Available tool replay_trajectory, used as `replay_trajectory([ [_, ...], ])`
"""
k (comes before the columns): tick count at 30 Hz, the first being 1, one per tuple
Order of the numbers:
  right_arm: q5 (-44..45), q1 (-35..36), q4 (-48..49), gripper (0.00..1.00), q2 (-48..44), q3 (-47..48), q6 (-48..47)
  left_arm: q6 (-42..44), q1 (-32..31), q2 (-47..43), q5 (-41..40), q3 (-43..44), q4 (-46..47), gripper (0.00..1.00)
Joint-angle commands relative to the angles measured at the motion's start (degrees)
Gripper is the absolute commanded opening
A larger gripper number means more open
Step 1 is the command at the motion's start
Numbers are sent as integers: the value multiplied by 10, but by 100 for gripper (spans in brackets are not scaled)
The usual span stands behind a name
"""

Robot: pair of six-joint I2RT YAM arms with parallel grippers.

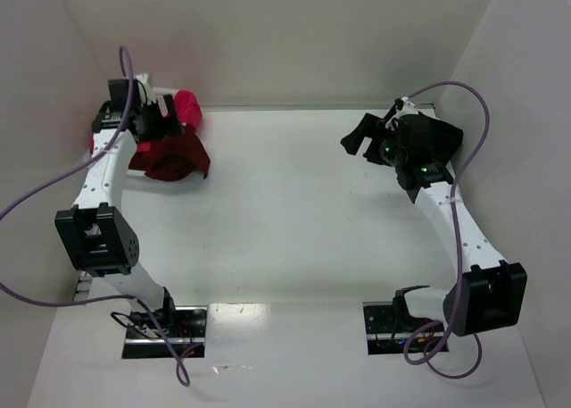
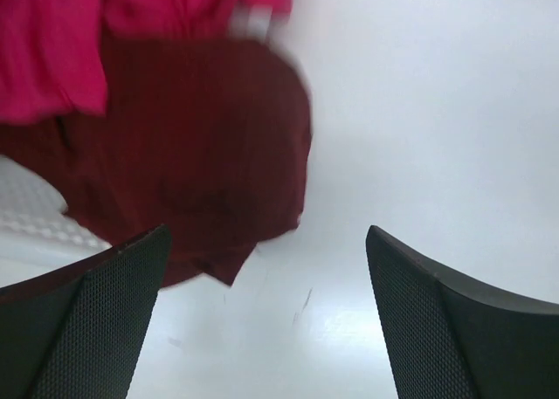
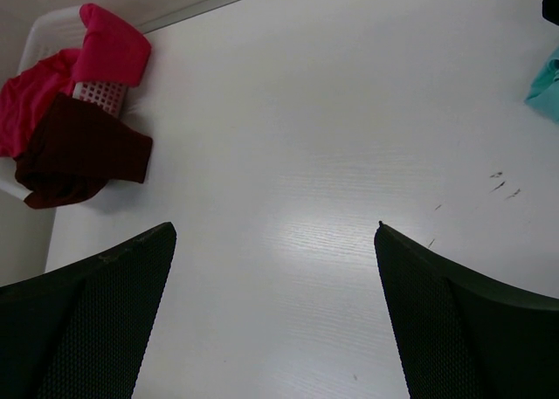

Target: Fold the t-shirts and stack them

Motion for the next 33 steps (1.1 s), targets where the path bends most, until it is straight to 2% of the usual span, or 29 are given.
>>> replay_trajectory([
  [1,-3,3,27,100,-7,-9,-10,16,9,-28,18,-121,61,100],
  [8,-8,3,33,100,-7,-14,-10,-11,9,-4,-12,-135,74,100],
  [14,-3,3,33,100,-7,-25,-10,-17,9,41,-25,-86,74,100],
  [18,2,3,33,100,-7,-25,-10,-32,23,61,0,-41,116,100],
  [19,2,3,33,100,-2,-25,-10,-44,28,97,-34,17,116,100],
  [23,18,3,26,100,3,-13,-10,-65,33,192,-134,111,110,100],
  [27,23,3,26,100,9,-13,-10,-90,46,220,-193,118,130,100],
  [33,23,3,26,100,32,-13,-10,-108,75,269,-225,118,167,100],
])
